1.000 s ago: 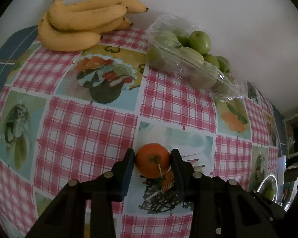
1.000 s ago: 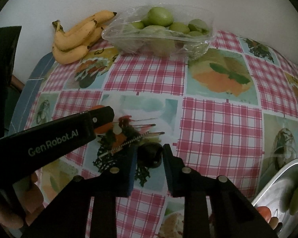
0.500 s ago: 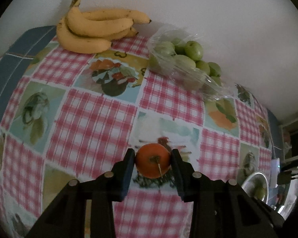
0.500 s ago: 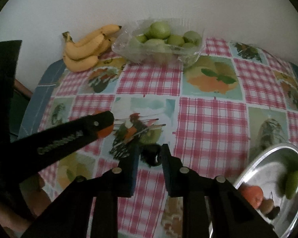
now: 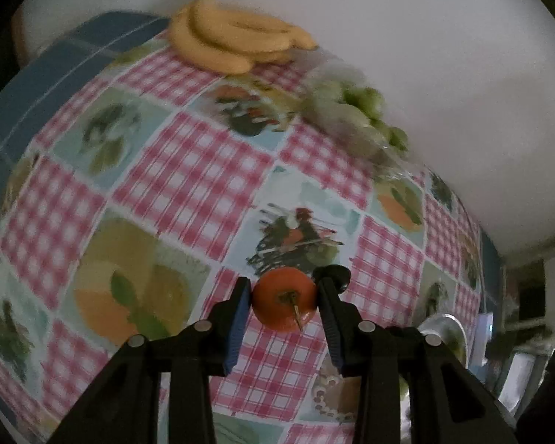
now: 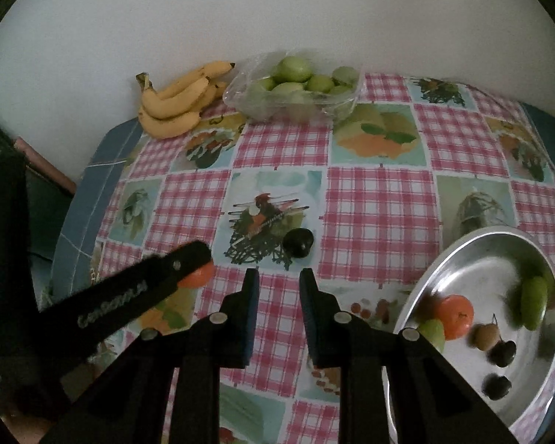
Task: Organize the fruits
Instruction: 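Close the left tool on the orange while the right tool grasps the dark plum, then carry the orange in the left tool while the right tool carries the plum over the bowl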
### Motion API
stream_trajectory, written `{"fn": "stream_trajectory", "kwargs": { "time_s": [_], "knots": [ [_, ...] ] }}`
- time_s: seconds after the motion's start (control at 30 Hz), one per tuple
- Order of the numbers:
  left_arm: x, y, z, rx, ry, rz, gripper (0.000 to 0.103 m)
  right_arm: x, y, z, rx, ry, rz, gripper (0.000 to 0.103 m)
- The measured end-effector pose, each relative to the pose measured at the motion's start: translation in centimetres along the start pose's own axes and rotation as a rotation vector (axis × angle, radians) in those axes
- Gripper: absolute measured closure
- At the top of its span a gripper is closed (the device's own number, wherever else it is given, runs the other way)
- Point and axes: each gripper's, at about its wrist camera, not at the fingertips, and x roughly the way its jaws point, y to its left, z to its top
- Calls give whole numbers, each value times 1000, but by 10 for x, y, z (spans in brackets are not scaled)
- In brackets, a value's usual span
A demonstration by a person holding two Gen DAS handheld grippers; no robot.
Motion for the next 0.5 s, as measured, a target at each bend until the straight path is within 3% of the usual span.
{"fn": "stream_trajectory", "kwargs": {
  "time_s": [0.1, 0.2, 0.5],
  "knots": [
    [10, 12, -4, -65, -14, 5, 63, 12, -6, 6, 21, 12, -2, 77],
    [16, 18, -2, -71, -52, 46, 63, 26, -13, 11, 39, 29, -12, 64],
    [32, 36, 19, -106, -60, 53, 63, 83, -13, 24, 39, 103, -63, 63]
  ]
}}
